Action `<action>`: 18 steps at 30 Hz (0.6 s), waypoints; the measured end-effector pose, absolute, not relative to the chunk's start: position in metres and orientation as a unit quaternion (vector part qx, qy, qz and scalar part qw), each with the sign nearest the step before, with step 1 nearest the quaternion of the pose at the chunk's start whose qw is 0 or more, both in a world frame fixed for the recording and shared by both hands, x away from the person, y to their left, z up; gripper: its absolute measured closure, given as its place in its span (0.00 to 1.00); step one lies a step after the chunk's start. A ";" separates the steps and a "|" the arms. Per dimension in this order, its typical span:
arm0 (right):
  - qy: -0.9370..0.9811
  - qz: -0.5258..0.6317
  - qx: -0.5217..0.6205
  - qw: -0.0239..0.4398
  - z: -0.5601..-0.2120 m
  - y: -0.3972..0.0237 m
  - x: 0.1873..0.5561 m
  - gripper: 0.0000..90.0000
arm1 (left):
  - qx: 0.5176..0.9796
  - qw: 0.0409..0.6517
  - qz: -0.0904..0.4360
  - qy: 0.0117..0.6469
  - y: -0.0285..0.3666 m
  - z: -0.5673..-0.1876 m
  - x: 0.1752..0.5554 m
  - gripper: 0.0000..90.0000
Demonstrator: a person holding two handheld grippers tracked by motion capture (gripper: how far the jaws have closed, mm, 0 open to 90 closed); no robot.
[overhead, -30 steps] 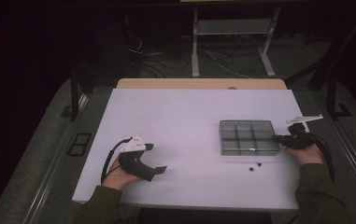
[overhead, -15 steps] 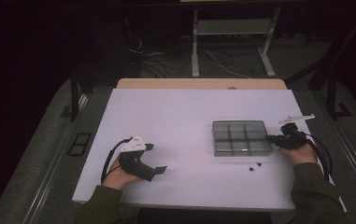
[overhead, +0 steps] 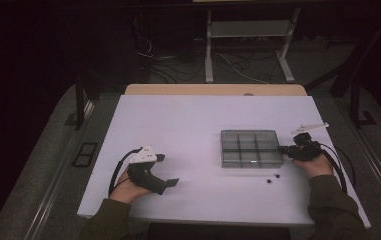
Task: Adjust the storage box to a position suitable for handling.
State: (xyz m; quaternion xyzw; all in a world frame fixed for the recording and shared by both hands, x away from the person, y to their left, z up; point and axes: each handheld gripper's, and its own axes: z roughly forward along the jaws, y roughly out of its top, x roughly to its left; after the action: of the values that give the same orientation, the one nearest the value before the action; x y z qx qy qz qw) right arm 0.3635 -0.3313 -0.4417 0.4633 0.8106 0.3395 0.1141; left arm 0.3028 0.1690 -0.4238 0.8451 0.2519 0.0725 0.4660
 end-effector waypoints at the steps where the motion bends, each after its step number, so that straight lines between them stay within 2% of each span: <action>1: 0.811 0.340 0.463 0.114 -0.442 -0.331 0.364 0.99 | 0.846 0.465 0.073 0.251 0.169 -0.424 0.303 0.00; 18: 0.820 0.346 0.443 0.105 -0.442 -0.302 0.366 0.99 | 0.846 0.465 0.072 0.249 0.168 -0.424 0.303 0.00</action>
State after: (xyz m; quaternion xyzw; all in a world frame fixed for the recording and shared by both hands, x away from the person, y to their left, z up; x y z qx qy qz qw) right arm 0.3662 -0.3022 -0.4424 0.4427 0.8205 0.3460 0.1053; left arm 0.3029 0.1684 -0.4240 0.8465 0.2495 0.0717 0.4649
